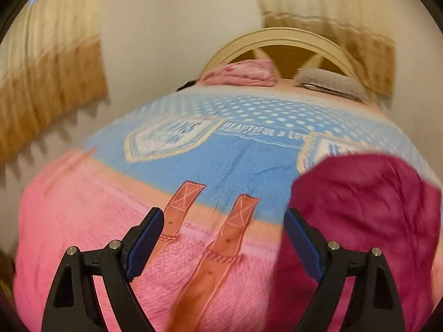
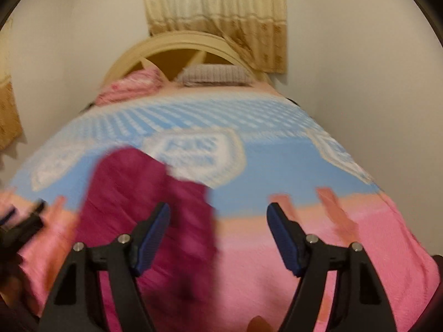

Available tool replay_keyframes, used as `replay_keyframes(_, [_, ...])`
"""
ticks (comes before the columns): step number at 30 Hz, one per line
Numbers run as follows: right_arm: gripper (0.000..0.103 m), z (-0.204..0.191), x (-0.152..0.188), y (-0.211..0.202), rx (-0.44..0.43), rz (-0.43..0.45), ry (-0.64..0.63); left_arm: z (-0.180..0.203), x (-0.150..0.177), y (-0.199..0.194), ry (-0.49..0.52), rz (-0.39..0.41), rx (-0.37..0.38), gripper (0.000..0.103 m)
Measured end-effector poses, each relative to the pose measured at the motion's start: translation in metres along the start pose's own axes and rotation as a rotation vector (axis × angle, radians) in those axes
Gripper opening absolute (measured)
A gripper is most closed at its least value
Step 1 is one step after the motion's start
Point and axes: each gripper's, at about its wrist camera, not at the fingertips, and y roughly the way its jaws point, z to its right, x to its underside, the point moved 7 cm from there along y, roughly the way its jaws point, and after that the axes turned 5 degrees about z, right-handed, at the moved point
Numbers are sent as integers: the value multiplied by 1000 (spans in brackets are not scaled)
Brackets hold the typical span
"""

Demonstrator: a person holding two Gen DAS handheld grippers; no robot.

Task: Fold large clothes

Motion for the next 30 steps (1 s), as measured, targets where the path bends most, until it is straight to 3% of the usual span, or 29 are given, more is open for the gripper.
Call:
replay_keyframes(3, [65,-34,-12,26,-41,-31,15,11,-8,22,-9,-29,-12,89])
replay_keyframes(7, [59,-39,2,61,-15,-92,58,25,-6,37,38,-43,3,89])
replay_keyframes(13, [59,-6,56,80,48,-178,79,67,19,48,161,-70,57,89])
replay_keyframes(16, [59,11,79,84,53,-202,113,82,33,42,214,-42,63,89])
replay_keyframes(19, [59,16,85,87,52,-201,132,88,37,42,236,-32,50,89])
replay_keyframes(26, [59,16,93,94,41,-194,149,87,50,68,206,-119,62,90])
replay_keyframes(30, [59,18,101,99,28,-194,158,92,54,70,221,-118,46,91])
